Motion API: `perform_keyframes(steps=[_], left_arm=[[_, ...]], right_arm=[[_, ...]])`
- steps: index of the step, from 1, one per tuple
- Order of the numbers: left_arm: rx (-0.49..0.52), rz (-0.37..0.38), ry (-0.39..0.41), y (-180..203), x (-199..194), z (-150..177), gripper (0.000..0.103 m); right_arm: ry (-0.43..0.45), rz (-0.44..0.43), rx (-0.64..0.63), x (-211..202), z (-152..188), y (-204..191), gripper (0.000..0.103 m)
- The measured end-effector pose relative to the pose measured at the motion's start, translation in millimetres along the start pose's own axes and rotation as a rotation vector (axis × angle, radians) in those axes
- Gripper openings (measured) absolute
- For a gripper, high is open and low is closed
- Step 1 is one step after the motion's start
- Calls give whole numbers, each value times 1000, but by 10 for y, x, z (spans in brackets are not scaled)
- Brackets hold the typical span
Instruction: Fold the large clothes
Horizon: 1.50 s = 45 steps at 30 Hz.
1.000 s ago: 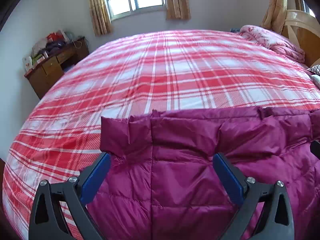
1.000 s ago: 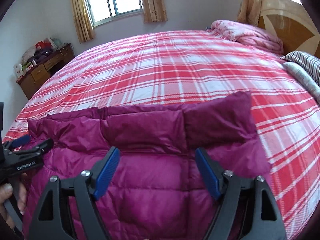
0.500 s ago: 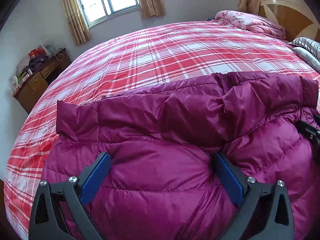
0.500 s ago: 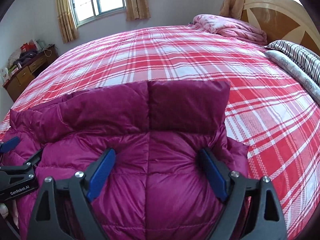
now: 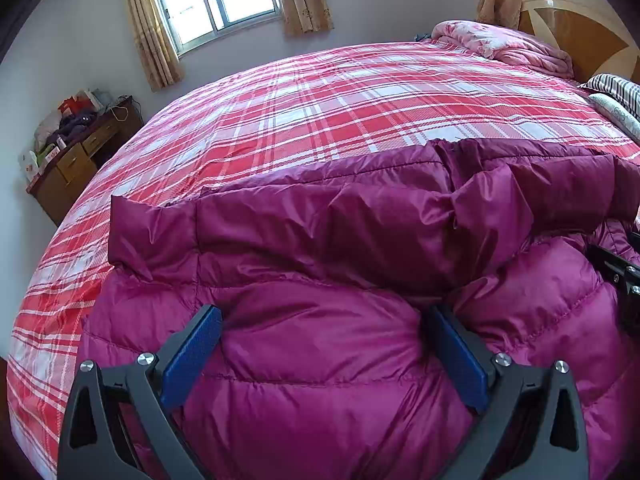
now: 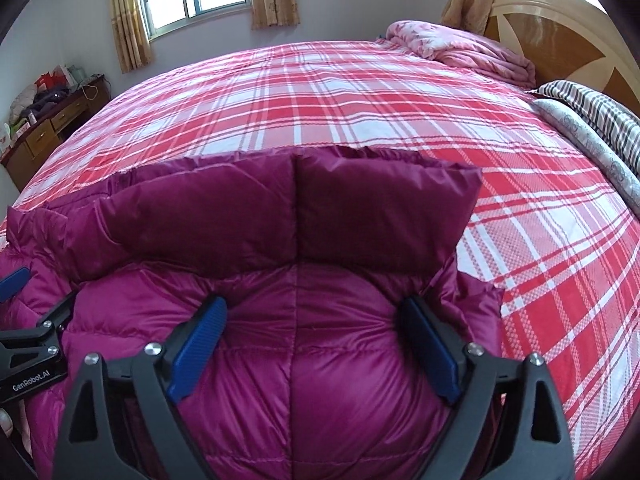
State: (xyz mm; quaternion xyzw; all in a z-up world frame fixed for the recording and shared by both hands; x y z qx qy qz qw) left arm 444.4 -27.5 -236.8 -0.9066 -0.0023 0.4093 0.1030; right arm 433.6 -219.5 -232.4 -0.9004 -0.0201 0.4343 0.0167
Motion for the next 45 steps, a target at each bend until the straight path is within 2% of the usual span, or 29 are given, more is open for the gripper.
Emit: perform_keyframes(steps=[18,20,22,24,26,28,29,31,33,36,37,39,41,44,45], left_arm=[[-4,17,-24,-78,-34,-17,102],[-7,-22,-12,-228,-216,-14,102],[-9,-36,52,-452,-560,2,102],[-27,-29,123,-728,-891,85,102],[-60,-49,127,-1048,-1044,274,102],[-135,-59,103,-1373,-1072,553,102],[-171,-50,85,-1480,-1056,680,102],[-246,20,52,-1597,-1012,967,102],[-323,98,28,-1644,-977,1186,102],[-415,225,10,-1539,-938,1364,98],[-426,265,-1,-1470,-917,1386,92],[-417,268,21,-1379,-944,1356,88],[-425,347,7,-1216,-950,1313,68],[-396,352,3,-1097,-968,1294,63],[-390,348,8,-1085,-966,1299,60]], right_arm=[[-22,12,-27,9,4,-11,93],[-19,-1,-23,-38,-5,-6,93],[-16,-25,-14,-194,20,19,93],[27,-43,6,-444,54,7,93],[68,-67,0,-691,118,-97,93],[97,-107,-39,-870,207,-286,93],[104,-133,-56,-935,260,-393,93],[99,-156,-106,-996,412,-622,93],[97,-116,-152,-976,548,-752,93],[46,-54,-190,-770,711,-831,94],[39,-34,-186,-705,747,-827,96],[43,-4,-194,-639,766,-815,103],[33,-7,-197,-600,769,-813,103],[8,-15,-188,-650,737,-785,103],[14,-24,-179,-738,735,-782,98]])
Point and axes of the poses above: each gripper's, at about its wrist camera, not at the fingertips, and x roughly the way its jaws point, y to its right, z to its underside, the point moved 8 cm from there along x, roughly the way its jaws point, and after that the axes turned 1 degree about -y, right-handed, at the moved point
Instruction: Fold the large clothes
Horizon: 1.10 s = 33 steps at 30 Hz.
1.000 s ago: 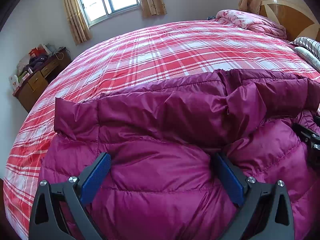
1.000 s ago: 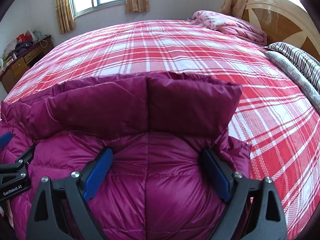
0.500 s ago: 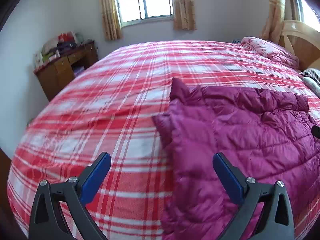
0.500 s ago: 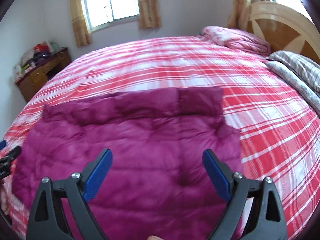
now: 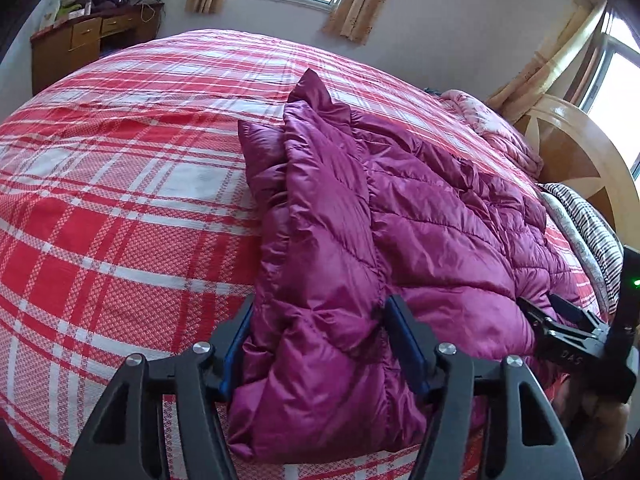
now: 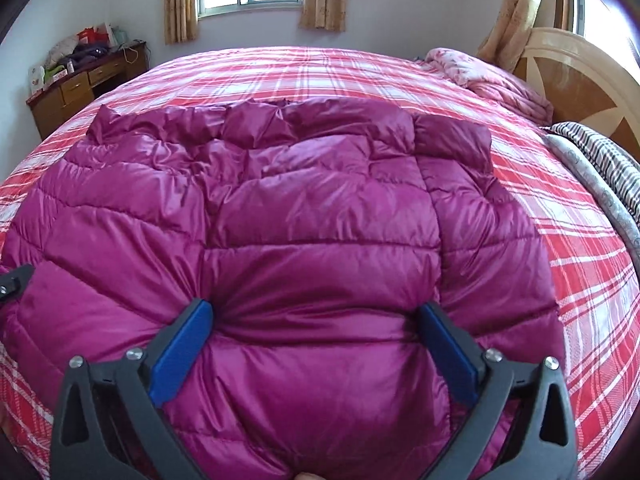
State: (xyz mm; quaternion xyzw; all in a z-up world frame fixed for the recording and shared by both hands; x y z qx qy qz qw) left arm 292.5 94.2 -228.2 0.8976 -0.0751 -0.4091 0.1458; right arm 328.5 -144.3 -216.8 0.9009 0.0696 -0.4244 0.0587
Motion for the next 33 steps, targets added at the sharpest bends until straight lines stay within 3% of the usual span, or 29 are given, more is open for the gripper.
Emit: perform_keyframes(steps=[3,5,10,17,24,29,33], left_arm=[[-10,53,7,-21,-7,-2,41],[-21,103,15,-20,-37,-5,27],[17,155,64,125,-189,-47,14],[68,195,135,457,-500,-338,11],[307,279,208,1447,-896,-638,11],[470,326,168,2153,-730,-610,11],[593,353,141,2628,-525,-376,11]], right_arm=[[46,-24,-17,-267,28,-92,97],[23,-24,-31,-270,138,-164,98],[-16,29,-75,13,259,-227,103],[-3,-31,-44,1,253,-161,103],[4,-148,18,-135,164,114,101],[62,-126,67,-342,124,486,101],[81,-85,217,-382,25,1118,101]])
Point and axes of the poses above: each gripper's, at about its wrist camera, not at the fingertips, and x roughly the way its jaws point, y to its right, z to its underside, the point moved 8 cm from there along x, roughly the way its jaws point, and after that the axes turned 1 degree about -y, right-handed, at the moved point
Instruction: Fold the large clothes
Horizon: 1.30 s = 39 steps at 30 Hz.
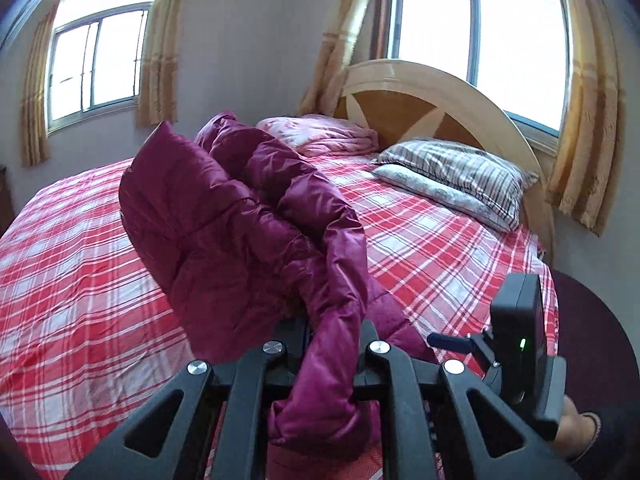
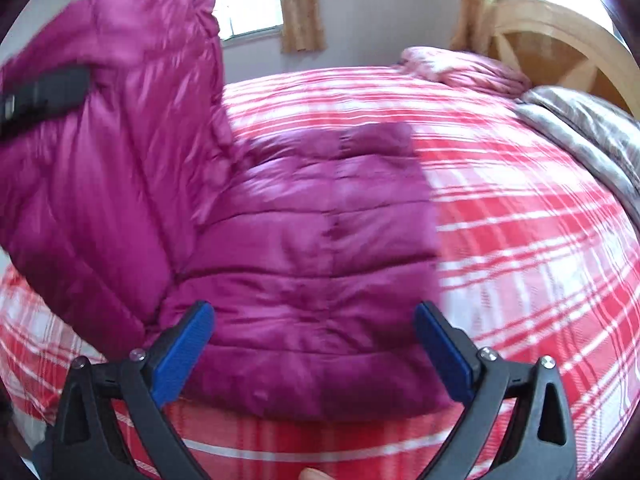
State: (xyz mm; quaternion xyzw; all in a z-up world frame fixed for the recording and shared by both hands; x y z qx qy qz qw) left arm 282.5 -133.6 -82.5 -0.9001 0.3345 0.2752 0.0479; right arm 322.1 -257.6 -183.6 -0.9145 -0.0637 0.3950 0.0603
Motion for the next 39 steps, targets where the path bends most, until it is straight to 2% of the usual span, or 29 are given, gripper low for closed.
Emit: perform_keyframes(steps=[3,7,10,12,14,16,17,18,19,20,22,24,26,28,29,31,33,36,39], left_arm=[[69,10,-47,237,348,152,11],[98,55,-88,374,759,390,19],[118,123,-60,384,863,513,44],[133,125,-48,378,884,576,47],[152,114,-52,410,897,599,48],[178,94,-64,442,863,600,49],[191,81,-66,451,834,574,50],[202,66,-65,463,809,548,50],[211,49,-70,465,783,525,51],[221,35,-77,449,743,524,53],[253,10,-87,396,629,560,55],[289,-22,-85,344,510,607,62],[289,-37,-67,270,357,621,71],[261,-23,-50,147,191,624,76],[245,-27,-38,61,136,614,84],[214,-52,-26,-85,74,590,90],[127,-18,-19,-235,51,498,90],[10,-27,42,-546,-71,366,90],[-58,-128,47,-875,24,298,91]], right_arm=[[40,-8,127,-25,-200,408,101],[70,-136,288,-18,-452,707,95],[67,-206,317,-36,-474,715,92],[33,-283,319,-3,-506,603,91],[16,-307,277,1,-522,451,89],[-23,-320,212,50,-511,257,78],[-51,-308,188,87,-455,215,57],[-106,-274,166,189,-402,183,23],[-124,-279,181,248,-377,190,17],[-82,-272,211,273,-392,239,17],[-87,-262,209,307,-328,253,16],[-95,-250,184,304,-277,208,13],[-101,-191,152,328,-237,201,11],[-111,-186,167,391,-220,264,11],[-116,-191,177,406,-187,294,11],[-116,-181,166,433,-177,295,11],[-118,-151,140,455,-178,297,10],[-123,-154,155,445,-140,339,8],[-122,-157,157,460,-123,368,8]])
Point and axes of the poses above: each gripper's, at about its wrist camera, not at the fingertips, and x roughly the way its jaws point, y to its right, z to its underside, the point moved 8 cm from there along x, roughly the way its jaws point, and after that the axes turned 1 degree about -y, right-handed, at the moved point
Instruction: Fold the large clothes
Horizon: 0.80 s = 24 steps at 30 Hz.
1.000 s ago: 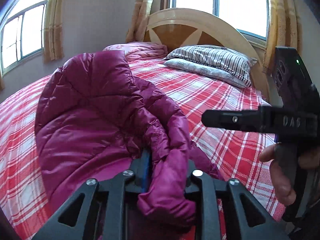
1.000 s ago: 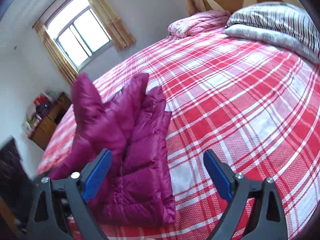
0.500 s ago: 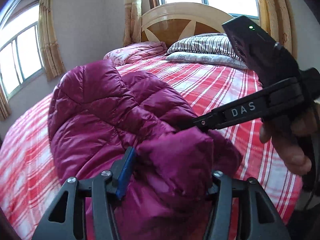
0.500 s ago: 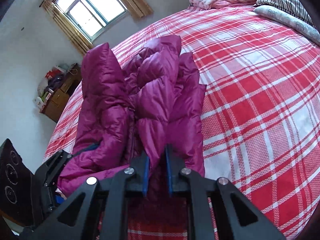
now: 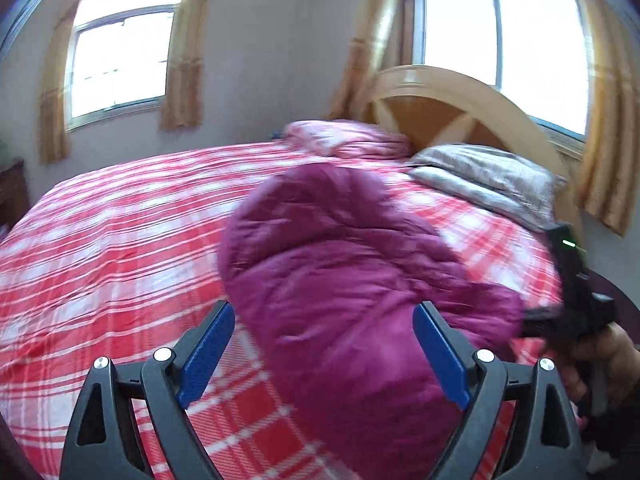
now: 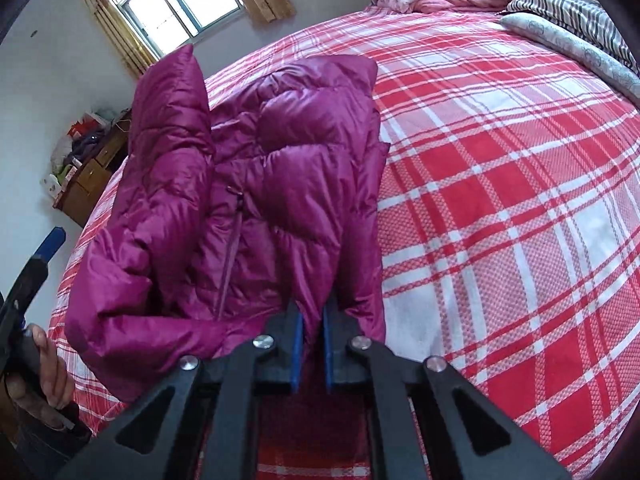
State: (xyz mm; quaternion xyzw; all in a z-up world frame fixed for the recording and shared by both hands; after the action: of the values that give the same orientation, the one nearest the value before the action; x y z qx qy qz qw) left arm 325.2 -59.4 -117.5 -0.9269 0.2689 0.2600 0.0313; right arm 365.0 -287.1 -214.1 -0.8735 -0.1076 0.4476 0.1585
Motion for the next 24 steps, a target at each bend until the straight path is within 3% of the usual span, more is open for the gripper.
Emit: perform_keyframes(steps=[3,7,9,11,12,16,18,20,24], left_arm=[[3,-112,-46,-168,289,-13,91],[7,-153,-92,-165,691,15,91],[0,-150,-106,-142,813,64,91],[-1,-140,-108,-62,865,86,91],[6,-137,-105,-15,896,85,91],[28,-154,-105,-5,898,33,91],[-25,-176,-80,-125,838,-67,91],[-73,-191,-65,-239,806,-147,91],[-158,-125,-158,-297,970,-31,91]], right_arm=[[12,15,-14,-20,34,-31,8],[57,28,-3,-151,68,-43,11],[131,92,11,-356,52,-18,35],[231,156,19,-629,-13,-40,51],[276,170,22,-771,-68,-91,51],[360,95,-23,-1100,-293,-629,52],[359,58,-44,-1058,-388,-902,59],[361,53,-48,-948,-519,-1124,60],[315,-27,5,-619,-738,-1386,61]])
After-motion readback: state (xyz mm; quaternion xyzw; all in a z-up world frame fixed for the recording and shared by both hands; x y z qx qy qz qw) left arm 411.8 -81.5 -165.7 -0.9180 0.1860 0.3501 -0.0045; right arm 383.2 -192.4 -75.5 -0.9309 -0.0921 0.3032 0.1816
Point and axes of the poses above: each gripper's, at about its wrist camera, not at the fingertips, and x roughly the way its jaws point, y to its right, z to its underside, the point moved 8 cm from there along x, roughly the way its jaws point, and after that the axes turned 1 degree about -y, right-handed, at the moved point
